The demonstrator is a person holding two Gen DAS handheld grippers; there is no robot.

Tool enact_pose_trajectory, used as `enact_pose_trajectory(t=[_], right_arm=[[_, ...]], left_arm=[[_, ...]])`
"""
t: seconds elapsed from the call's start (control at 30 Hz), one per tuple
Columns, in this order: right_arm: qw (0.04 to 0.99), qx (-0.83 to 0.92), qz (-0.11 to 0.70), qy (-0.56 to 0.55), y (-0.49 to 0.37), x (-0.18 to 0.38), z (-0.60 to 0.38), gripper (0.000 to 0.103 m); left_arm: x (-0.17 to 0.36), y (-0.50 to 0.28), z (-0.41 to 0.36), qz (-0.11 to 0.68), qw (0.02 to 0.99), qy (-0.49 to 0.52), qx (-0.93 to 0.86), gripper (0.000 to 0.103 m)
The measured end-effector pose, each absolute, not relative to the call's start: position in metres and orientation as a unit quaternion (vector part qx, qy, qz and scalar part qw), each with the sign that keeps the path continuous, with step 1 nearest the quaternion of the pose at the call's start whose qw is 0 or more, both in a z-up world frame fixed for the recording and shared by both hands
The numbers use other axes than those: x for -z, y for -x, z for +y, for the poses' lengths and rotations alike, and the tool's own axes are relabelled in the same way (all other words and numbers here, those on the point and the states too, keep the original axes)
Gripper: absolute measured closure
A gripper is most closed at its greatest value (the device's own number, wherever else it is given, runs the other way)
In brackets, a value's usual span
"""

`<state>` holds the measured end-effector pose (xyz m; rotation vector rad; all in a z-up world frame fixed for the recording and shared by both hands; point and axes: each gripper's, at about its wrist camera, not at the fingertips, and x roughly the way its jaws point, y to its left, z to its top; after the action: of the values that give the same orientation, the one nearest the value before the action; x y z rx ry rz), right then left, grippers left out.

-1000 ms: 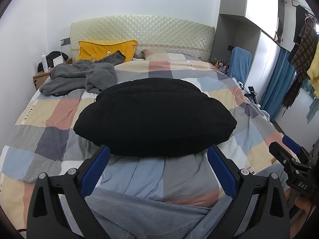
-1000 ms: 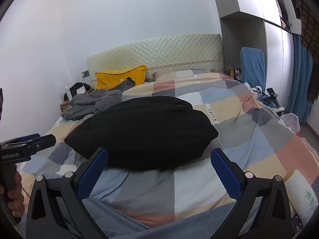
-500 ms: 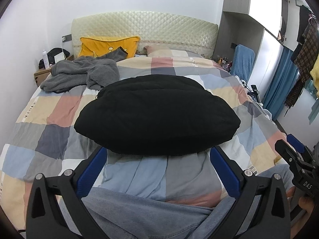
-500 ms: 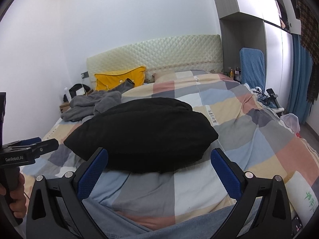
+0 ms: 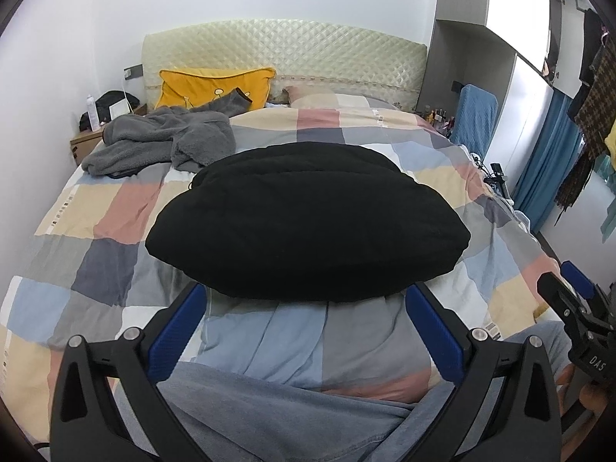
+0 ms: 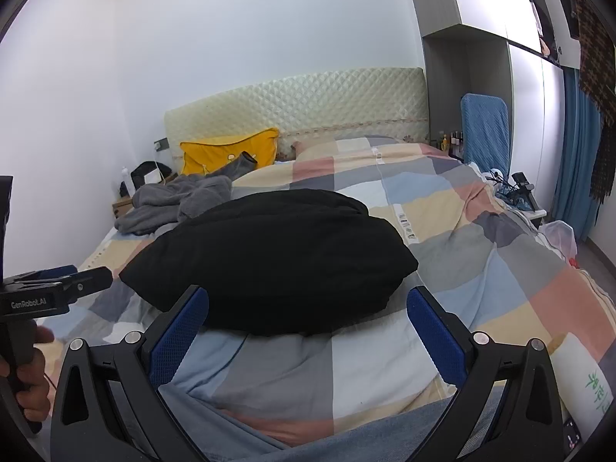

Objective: Fold large clothes

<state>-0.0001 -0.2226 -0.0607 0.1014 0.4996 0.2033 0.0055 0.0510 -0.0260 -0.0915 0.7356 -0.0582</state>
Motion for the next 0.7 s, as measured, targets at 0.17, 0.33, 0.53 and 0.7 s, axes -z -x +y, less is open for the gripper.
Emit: enact_pose_trajectory(t=[0.17,0.33,0.53,0.7], right_arm=[[0.962,-0.099,0.247,-0.052,-0.0002,0.0618,-0.2218,0.000],[0.963,-0.096,0.245,-0.050,0.0001,0.0619,-0.2223,0.000],[0.963,-0.097,0.247,-0.050,0.0017,0.0629,-0.2229,0.000],[0.963,-0.097,0.248,-0.047,0.0004,0.0625,-0.2238,0.000]], left_arm=[[0.0268,-0.0064,0.0520,0.365,0.929,0.049,0.028,0.000],[0.0277,-0.0063,0.0509,0.367,0.928,0.052,0.033,0.000],[0.0282,-0.0063,0.0494,0.369,0.928,0.049,0.029,0.000],[0.0268,-0.0050,0.0512,0.364,0.929,0.052,0.024,0.000]])
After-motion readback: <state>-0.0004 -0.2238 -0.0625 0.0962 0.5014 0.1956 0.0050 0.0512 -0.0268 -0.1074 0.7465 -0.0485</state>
